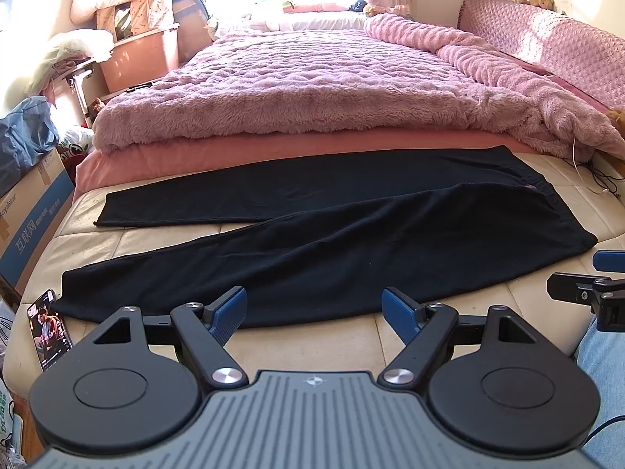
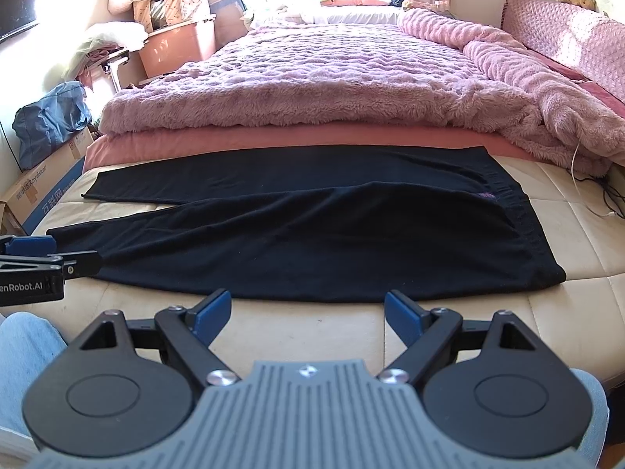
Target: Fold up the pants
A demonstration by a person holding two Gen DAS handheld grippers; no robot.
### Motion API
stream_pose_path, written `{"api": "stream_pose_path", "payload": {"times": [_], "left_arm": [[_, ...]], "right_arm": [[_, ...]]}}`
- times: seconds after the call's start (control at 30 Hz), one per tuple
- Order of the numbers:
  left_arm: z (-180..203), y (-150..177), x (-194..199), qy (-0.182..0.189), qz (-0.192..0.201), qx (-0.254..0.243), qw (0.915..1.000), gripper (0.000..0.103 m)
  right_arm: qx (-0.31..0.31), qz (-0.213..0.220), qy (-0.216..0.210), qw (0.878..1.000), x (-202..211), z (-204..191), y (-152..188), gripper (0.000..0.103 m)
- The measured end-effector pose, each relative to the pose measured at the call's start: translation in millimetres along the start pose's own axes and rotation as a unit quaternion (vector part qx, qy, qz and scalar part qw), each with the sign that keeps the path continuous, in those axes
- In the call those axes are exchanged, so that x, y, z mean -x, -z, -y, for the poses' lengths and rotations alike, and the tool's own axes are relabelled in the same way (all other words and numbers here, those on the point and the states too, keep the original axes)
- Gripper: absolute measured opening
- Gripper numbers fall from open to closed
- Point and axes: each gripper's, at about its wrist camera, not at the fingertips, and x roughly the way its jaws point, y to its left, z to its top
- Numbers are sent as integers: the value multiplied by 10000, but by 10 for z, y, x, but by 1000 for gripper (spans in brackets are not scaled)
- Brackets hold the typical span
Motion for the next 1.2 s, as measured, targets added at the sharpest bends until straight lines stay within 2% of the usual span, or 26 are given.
{"api": "stream_pose_path", "payload": {"times": [0.13, 0.23, 0.4, 0.53, 0.6, 0.67, 0.73, 0.8, 0.87, 0.93, 1.03, 1.13, 1.2], "left_arm": [[-22, 17, -28, 3, 62, -114, 9999, 92], [-50, 35, -87, -83, 74, -360, 9993, 90], [-184, 62, -195, -260, 150, -705, 9971, 80], [-365, 68, -319, -278, 104, -973, 9948, 75], [-459, 84, -388, -302, 84, -1240, 9918, 71], [-535, 121, -465, -274, 44, -1699, 9851, 71], [-599, 166, -558, -191, -71, -2258, 9740, 71], [-654, 225, -675, -212, -182, -2724, 9618, 71], [-720, 303, -825, -292, -336, -2994, 9531, 70], [-765, 364, -949, -333, -493, -3201, 9455, 69], [-802, 454, -1108, -337, -754, -3425, 9359, 68], [-805, 520, -1262, -431, -1002, -3627, 9255, 68], [-810, 534, -1345, -458, -1134, -3632, 9237, 68]], "right_arm": [[80, 49, 8, 10000, -14, 19, 4, 82], [194, 238, 61, 9995, -16, 99, 7, 82], [610, 539, 265, 9963, -56, 294, -21, 82], [894, 409, 414, 9943, -184, 522, -94, 81], [1134, 315, 470, 9919, -264, 633, -126, 75], [1413, 224, 502, 9884, -346, 758, -149, 67], [1663, 152, 475, 9848, -424, 896, -182, 60], [1866, 24, 484, 9812, -515, 1041, -224, 47], [2103, -154, 510, 9762, -626, 1178, -258, 44], [2514, -350, 574, 9655, -752, 1294, -268, 43], [3322, -738, 694, 9378, -935, 1434, -166, 43], [3762, -1165, 668, 9167, -1089, 1633, -115, 40], [4181, -1344, 732, 8954, -1188, 1718, -65, 39]]}}
